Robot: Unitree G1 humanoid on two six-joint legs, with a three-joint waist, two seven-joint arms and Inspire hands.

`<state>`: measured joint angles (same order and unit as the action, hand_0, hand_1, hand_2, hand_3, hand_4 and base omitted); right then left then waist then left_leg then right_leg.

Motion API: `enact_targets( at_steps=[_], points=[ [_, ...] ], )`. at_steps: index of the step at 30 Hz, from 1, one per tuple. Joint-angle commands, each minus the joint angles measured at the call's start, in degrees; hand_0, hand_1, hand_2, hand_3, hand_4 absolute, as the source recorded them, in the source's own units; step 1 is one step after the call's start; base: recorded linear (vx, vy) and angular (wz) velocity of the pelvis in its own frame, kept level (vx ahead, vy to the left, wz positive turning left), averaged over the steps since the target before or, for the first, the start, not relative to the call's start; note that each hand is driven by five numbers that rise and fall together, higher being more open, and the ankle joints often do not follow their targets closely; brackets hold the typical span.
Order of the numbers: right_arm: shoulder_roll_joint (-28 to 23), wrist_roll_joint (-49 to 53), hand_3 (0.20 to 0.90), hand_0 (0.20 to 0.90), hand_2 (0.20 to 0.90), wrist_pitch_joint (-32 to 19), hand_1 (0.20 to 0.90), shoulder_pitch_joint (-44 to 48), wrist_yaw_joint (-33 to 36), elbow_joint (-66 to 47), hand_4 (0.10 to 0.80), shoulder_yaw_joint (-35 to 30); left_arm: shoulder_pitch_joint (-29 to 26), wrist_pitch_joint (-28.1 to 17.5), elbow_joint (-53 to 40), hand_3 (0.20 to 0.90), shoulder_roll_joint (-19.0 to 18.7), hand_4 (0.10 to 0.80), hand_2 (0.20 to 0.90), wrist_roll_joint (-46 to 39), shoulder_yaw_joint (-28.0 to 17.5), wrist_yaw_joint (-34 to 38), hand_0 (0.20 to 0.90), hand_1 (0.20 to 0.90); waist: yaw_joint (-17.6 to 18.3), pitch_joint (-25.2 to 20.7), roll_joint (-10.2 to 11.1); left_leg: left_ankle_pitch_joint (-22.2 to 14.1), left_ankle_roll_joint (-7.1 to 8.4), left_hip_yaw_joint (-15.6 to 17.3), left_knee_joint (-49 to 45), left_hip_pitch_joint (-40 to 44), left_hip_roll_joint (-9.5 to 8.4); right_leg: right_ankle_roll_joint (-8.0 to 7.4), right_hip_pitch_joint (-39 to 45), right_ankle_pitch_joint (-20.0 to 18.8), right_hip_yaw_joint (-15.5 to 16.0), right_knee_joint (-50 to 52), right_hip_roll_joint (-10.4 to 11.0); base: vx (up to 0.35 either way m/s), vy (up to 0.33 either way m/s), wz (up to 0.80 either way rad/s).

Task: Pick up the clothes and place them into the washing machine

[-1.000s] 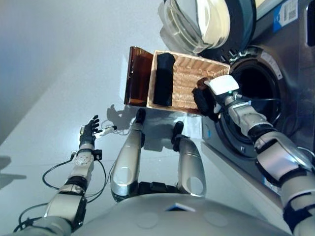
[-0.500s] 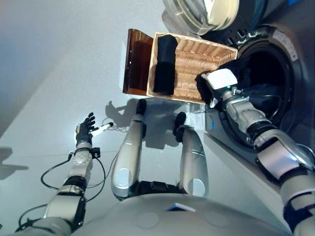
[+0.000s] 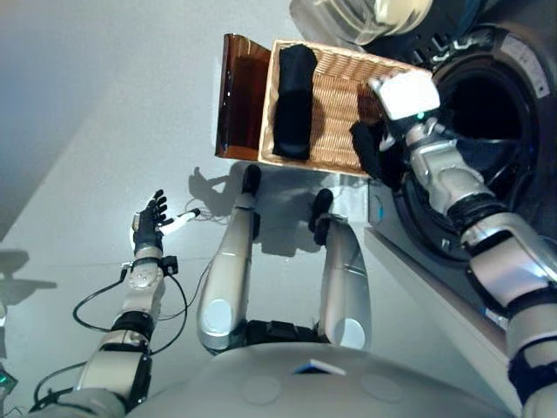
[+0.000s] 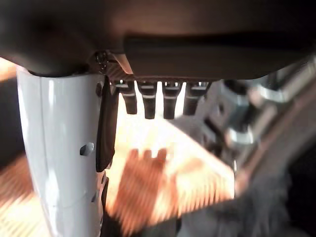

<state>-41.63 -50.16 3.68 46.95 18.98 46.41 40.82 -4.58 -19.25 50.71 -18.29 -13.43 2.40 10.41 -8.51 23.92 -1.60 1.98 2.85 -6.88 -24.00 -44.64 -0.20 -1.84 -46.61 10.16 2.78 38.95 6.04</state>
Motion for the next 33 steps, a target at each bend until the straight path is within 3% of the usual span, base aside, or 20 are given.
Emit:
enact_targets(
  at_steps=[1, 7, 8, 9, 10, 11, 13, 17, 18, 22, 23, 26, 33],
  points=[
    [-7.38, -0.92, 0.900, 0.900, 0.900, 1.51, 0.900, 3.91, 3.20, -2.91, 0.800, -1.98, 5.82, -3.10, -1.85, 0.900, -1.66, 0.800, 0.900, -2.20, -1.45, 1.83, 0.900, 0.900, 1.41, -4.71, -2.62, -2.66, 0.93, 0.25, -3.76, -4.05, -1.30, 1.87, -0.09, -4.43, 1.75, -6.82, -2.59, -0.021, -0.015, 0.03],
    [-10.47, -0.93, 0.900, 0.900, 0.900, 1.52, 0.900, 2.57, 2.65, -8.61, 0.800, -5.23, 6.44, -2.83, -2.99, 0.900, -1.22, 0.800, 0.900, -2.74, -1.44, 1.26, 0.900, 0.900, 1.96, -4.14, -3.06, -2.47, 1.00, 0.17, -4.38, -5.57, -1.22, 1.96, -1.66, -3.92, 1.92, -5.54, -2.59, 0.014, -0.011, 0.01],
    [-11.51, -0.59, 0.900, 0.900, 0.900, 1.35, 0.900, 2.60, 2.64, -8.93, 0.800, -5.60, 6.63, -2.84, -3.08, 0.900, -1.17, 0.800, 0.900, -2.97, -1.46, 0.98, 0.900, 0.900, 2.10, -4.15, -3.07, -4.35, 1.09, -0.09, -4.91, -5.39, -1.39, 1.75, -1.72, -2.09, 1.57, -4.52, -2.66, -0.006, -0.013, 0.04],
    [-11.55, -0.58, 0.900, 0.900, 0.900, 1.37, 0.900, 2.57, 2.62, -9.01, 0.800, -5.69, 6.62, -2.85, -3.14, 0.900, -1.20, 0.800, 0.900, -2.98, -1.46, 0.97, 0.900, 0.900, 2.02, -3.78, -3.16, -2.57, 0.99, 0.14, -4.64, -6.00, -1.31, 2.06, -2.27, -3.68, 2.01, -4.83, -2.54, -0.009, -0.029, 0.05],
    [-12.47, 0.03, 0.900, 0.900, 0.900, 1.28, 0.900, 2.87, 2.69, -9.36, 0.800, -6.14, 6.69, -2.94, -3.26, 0.900, -1.19, 0.800, 0.900, -3.13, -1.41, 0.63, 0.900, 0.900, 2.06, -3.82, -3.15, -2.26, 1.03, 0.11, -4.50, -6.41, -1.24, 1.98, -2.47, -3.95, 2.01, -5.05, -2.46, -0.002, -0.016, 0.07],
    [-12.51, 0.03, 0.900, 0.900, 0.900, 1.27, 0.900, 2.82, 2.66, -9.38, 0.800, -6.12, 6.70, -2.92, -3.21, 0.900, -1.16, 0.800, 0.900, -3.13, -1.38, 0.62, 0.900, 0.900, 2.12, -4.16, -3.07, -4.18, 1.13, -0.11, -4.93, -5.83, -1.35, 1.67, -1.95, -2.23, 1.57, -4.58, -2.55, 0.012, -0.029, 0.08],
    [-12.62, 0.49, 0.900, 0.900, 0.900, 1.22, 0.900, 3.38, 2.66, -9.63, 0.800, -6.50, 6.54, -2.93, -3.14, 0.900, -1.24, 0.800, 0.900, -2.98, -1.15, 0.40, 0.900, 0.900, 1.90, -3.95, -3.16, -2.06, 1.05, 0.15, -4.10, -6.12, -1.17, 1.92, -2.25, -3.93, 2.04, -5.28, -2.53, -0.029, -0.018, 0.05],
    [-12.98, 3.96, 0.900, 0.900, 0.900, 0.39, 0.900, 1.69, 3.36, -0.44, 0.800, -6.71, 5.54, -2.65, -1.54, 0.900, -1.63, 0.800, 0.900, -1.98, -1.16, 0.65, 0.900, 0.900, 1.93, -4.86, -2.42, -2.02, 1.19, -0.06, -3.48, -4.56, -1.04, 2.03, -0.74, -3.76, 2.32, -5.72, -2.70, 0.024, -0.007, 0.02],
    [-11.25, 6.69, 0.900, 0.900, 0.900, -0.07, 0.900, 2.05, 2.86, 6.54, 0.800, -5.04, 5.61, -2.50, -0.98, 0.900, -1.83, 0.800, 0.900, -1.40, -0.94, 0.41, 0.900, 0.900, 1.57, -5.61, -2.13, -2.12, 1.20, -0.22, -3.00, -3.26, -0.99, 2.14, 0.39, -3.74, 2.31, -6.08, -2.86, 0.027, 0.000, 0.04],
    [-7.94, 9.57, 0.900, 0.900, 0.900, -1.53, 0.900, 4.08, 2.19, 14.15, 0.800, -0.95, 5.02, -2.20, -0.55, 0.900, -2.37, 0.800, 0.900, -0.29, -0.72, 0.36, 0.900, 0.900, 1.09, -6.50, -1.08, -2.14, 1.26, -0.21, -1.28, 0.04, -0.61, 2.24, 3.63, -4.01, 2.27, -7.83, -3.17, 0.052, -0.018, -0.01],
    [6.04, 9.15, 0.900, 0.900, 0.900, -0.83, 0.900, -2.82, 5.15, 22.86, 0.800, -0.08, 3.42, -2.19, 0.78, 0.900, -1.08, 0.800, 0.900, 1.51, 1.54, 1.07, 0.900, 0.900, 0.16, -6.35, -1.68, -1.78, 1.08, -0.25, 0.09, 1.86, -0.75, 2.00, 5.84, -4.51, 2.23, -9.69, -3.04, 0.021, -0.022, -0.07],
    [9.60, 11.11, 0.900, 0.900, 0.900, -0.67, 0.900, 0.27, 4.74, 27.83, 0.800, -0.52, 0.70, -1.69, 2.96, 0.900, -1.03, 0.800, 0.900, 1.87, 1.92, 1.31, 0.900, 0.900, -0.54, -5.85, -1.53, -1.06, 0.96, -0.60, 2.33, 4.50, -0.96, 1.98, 8.54, -5.24, 2.58, -12.02, -3.17, 0.001, -0.017, -0.06],
    [12.02, 18.67, 0.900, 0.900, 0.900, -4.73, 0.900, -4.85, 5.68, 29.93, 0.800, -6.92, 1.19, -1.48, 4.30, 0.900, -0.55, 0.800, 0.900, 4.47, 2.92, -0.56, 0.900, 0.900, -1.77, -7.37, -1.06, -0.03, 0.83, -1.24, 6.83, 10.49, -0.94, 1.48, 14.73, -6.17, 2.95, -16.16, -2.90, 0.069, -0.006, 0.01]
  ],
)
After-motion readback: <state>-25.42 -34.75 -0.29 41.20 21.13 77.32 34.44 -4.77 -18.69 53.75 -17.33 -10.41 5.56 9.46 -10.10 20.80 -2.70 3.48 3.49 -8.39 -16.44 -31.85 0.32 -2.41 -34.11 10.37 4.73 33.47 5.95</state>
